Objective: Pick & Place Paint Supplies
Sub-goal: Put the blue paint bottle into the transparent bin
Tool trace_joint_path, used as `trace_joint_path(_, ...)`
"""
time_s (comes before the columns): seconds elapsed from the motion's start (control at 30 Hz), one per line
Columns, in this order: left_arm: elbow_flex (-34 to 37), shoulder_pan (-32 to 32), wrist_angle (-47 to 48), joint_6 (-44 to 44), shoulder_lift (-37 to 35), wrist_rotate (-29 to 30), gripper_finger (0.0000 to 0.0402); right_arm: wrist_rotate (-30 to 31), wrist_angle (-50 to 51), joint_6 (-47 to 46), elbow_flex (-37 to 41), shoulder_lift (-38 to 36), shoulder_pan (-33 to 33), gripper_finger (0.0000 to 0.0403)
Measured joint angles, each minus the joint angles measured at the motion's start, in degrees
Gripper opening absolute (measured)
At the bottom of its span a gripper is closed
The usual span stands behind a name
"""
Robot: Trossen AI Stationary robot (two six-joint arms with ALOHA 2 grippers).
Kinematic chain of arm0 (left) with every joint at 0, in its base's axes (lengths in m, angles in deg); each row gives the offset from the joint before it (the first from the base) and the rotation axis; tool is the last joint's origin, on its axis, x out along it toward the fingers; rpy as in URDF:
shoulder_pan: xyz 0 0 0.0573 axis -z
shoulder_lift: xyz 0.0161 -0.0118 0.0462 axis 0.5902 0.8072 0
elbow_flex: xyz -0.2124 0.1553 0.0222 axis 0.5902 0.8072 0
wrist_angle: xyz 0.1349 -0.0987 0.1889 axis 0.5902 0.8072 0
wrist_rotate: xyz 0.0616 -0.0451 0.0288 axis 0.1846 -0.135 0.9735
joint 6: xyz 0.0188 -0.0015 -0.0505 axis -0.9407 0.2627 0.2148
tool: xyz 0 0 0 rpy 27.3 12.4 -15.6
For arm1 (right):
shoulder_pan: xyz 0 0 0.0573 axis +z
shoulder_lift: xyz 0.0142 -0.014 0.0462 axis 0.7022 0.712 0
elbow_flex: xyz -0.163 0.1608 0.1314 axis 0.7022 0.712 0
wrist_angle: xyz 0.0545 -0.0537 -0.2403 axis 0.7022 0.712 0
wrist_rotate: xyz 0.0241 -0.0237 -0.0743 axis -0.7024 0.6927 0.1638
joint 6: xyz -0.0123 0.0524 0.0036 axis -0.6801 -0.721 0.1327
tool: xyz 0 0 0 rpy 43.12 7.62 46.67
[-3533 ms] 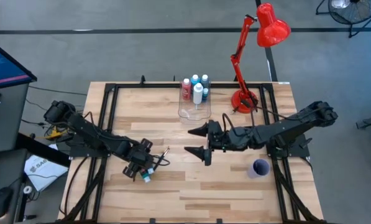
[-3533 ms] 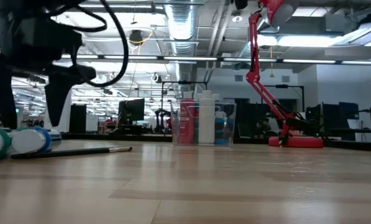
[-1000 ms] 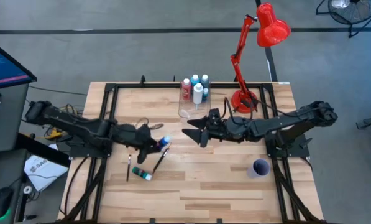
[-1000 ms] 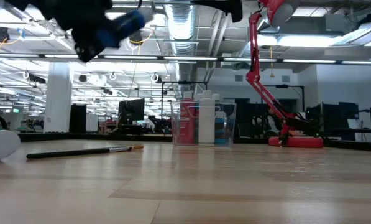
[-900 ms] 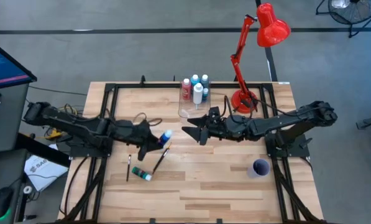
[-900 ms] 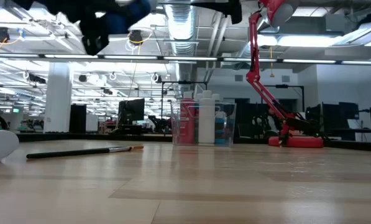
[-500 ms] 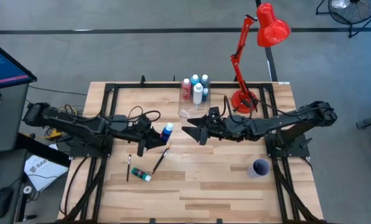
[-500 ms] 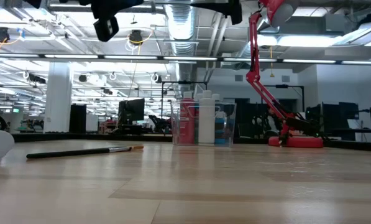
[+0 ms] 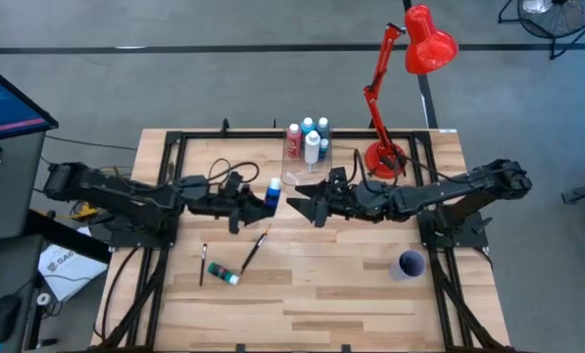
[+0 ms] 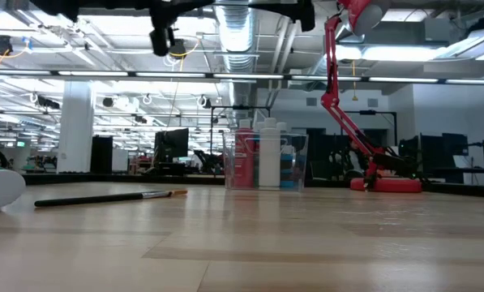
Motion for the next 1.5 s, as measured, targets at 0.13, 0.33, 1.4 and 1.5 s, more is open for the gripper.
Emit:
trace_joint_path(0.13,0.00,0.07,-5.35,1.50,3.44,-1.47,0.0125,-0.01,0.03,-0.71,0.00,0.00,-0.53,0.0391)
trace_joint_path(0.33,-1.88,0.04,-6.10,1.62,5.37,-2.80,0.0126,-2.81,0.10,-6.11,0.00,0.02,-2.42,0.0391)
trace_joint_path(1.4,-3.37,0.15,-3.44,4.60,5.97,-6.79,0.0127,-24.42,13.16,-4.42,-7.21,0.07,-8.16,0.0311)
trace_joint_path(1.5,-3.37,0.15,-2.93,4.68,5.97,-6.77,0.0127,-24.40,13.14,-4.43,-7.21,0.07,-7.70,0.0311)
